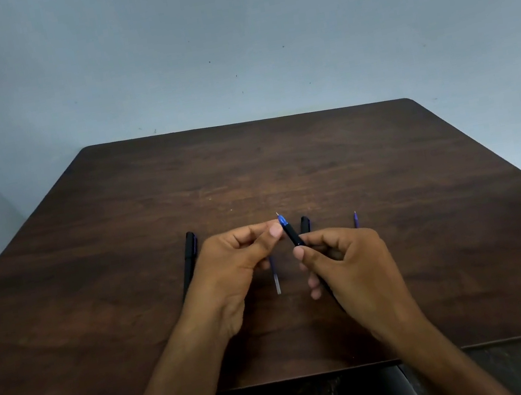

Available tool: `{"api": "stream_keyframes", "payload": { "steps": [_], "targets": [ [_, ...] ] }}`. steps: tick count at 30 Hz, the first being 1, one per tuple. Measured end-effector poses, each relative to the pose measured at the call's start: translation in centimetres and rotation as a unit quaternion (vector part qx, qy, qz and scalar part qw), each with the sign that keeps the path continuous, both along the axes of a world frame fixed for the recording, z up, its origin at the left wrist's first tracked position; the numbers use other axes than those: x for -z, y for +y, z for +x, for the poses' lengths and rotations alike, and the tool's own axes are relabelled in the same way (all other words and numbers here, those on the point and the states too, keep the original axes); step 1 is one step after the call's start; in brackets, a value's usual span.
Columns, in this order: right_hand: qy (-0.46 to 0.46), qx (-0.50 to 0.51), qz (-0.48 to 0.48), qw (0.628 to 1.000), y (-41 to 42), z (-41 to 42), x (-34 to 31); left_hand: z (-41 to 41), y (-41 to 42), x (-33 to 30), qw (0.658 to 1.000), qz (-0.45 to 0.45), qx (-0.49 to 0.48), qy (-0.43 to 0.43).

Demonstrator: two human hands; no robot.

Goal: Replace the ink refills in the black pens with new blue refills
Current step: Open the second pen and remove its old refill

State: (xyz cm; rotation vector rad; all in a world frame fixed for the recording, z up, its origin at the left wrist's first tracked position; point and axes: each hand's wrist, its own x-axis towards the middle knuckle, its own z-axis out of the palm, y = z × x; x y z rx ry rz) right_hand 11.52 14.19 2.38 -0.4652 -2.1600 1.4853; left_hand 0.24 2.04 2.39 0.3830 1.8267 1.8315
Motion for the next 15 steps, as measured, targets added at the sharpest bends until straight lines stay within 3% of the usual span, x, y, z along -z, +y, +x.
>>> {"api": "stream_keyframes", "payload": {
  "steps": [5, 10, 15],
  "targets": [
    [-0.006, -0.062, -0.041, 0.997, -0.3, -0.2, -0.5, 0.1, -1.1, -0.3, 0.995, 0.083, 0.033, -0.042],
    [-0.031, -0.098, -0.065, 0.993, 0.0, -0.5, -0.4, 0.4, -1.5, -0.6, 0.991, 0.100, 0.078, -0.043],
    [-0.020, -0.113, -0.067, 0.991, -0.2, -0.6, -0.4, 0.6, -1.3, -0.6, 0.991, 0.123, 0.040, -0.027]
  ]
}}
